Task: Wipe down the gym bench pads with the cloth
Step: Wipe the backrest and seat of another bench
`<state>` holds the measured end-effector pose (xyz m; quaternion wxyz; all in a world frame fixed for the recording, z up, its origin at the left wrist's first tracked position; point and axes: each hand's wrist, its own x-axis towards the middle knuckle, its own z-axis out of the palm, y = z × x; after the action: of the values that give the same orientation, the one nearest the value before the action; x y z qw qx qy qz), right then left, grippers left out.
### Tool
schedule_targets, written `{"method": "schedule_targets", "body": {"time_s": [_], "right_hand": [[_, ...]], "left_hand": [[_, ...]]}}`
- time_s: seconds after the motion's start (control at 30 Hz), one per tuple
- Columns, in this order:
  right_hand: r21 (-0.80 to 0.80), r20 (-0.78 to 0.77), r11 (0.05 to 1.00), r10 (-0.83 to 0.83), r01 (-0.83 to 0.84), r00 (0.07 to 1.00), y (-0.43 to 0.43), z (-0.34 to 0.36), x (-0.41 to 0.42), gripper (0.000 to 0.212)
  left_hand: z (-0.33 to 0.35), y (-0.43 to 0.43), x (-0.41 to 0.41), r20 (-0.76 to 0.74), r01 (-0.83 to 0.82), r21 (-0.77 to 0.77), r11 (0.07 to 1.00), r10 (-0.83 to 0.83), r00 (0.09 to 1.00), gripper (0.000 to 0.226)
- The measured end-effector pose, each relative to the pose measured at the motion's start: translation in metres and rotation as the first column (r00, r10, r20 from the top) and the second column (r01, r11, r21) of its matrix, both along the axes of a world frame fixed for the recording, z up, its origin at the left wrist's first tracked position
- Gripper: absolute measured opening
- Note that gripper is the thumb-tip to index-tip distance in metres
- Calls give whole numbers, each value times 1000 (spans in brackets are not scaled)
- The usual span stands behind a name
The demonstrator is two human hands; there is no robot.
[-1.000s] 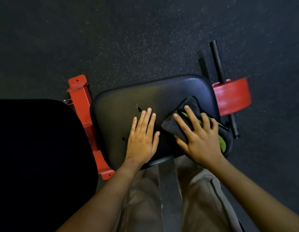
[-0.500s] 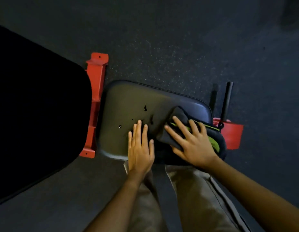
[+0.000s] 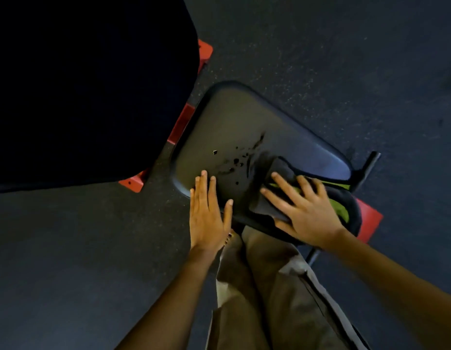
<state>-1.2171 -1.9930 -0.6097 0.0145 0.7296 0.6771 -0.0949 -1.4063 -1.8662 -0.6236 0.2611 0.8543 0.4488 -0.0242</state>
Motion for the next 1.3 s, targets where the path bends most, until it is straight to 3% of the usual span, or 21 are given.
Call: {"method": "schedule_targets", "body": {"time_s": [0.1, 0.2, 0.3, 0.37, 0.47, 0.6, 0.73, 0.8, 0.9, 1.03, 1.17, 1.3], "right_hand": [[-37, 13, 982, -186, 187, 982, 20, -2, 14, 65], [-67, 23, 893, -444, 444, 896, 80, -3, 5, 65], [-54, 31, 968, -245, 247, 969, 112, -2, -8, 64], [-39, 39, 996, -79, 81, 996, 90, -2, -10, 65], [-30, 10, 999, 31, -31, 999, 32, 0, -7, 65], [-68, 13, 998, -16, 17, 1000, 12, 4, 25, 60], [-68, -19, 957, -283, 281, 959, 76, 3, 38, 61], [-70, -45, 949, -311, 307, 949, 122, 1, 38, 62], [-54, -43, 993, -111, 109, 993, 154, 0, 34, 60], [-32, -68, 991, 128, -131, 989, 98, 0, 55, 66], [-79, -130, 996, -58, 48, 990, 38, 4, 91, 59], [-145, -176, 959, -265, 242, 948, 74, 3, 96, 58]], "left_hand": [[-1, -2, 0, 19, -5, 11, 1000, 4, 1000, 62], [-4, -5, 3, 44, -29, -10, 1000, 30, 999, 61], [-5, -8, 4, 49, -54, -5, 999, 54, 997, 61], [-3, -5, 3, 51, -33, -8, 999, 33, 998, 62], [-2, -2, 1, 23, -5, 8, 1000, 5, 1000, 62], [1, -6, 5, 44, -41, -29, 999, 43, 998, 60], [3, -10, 18, 60, -139, -45, 989, 141, 988, 60], [4, -11, 24, 78, -191, -55, 980, 195, 978, 58], [7, -14, 37, 108, -231, -37, 972, 234, 966, 52], [5, -11, 70, 109, -265, -18, 964, 266, 958, 52], [0, -4, 114, 96, -254, 12, 967, 252, 963, 51], [-5, 7, 140, 34, -283, 101, 954, 281, 959, 54]]}}
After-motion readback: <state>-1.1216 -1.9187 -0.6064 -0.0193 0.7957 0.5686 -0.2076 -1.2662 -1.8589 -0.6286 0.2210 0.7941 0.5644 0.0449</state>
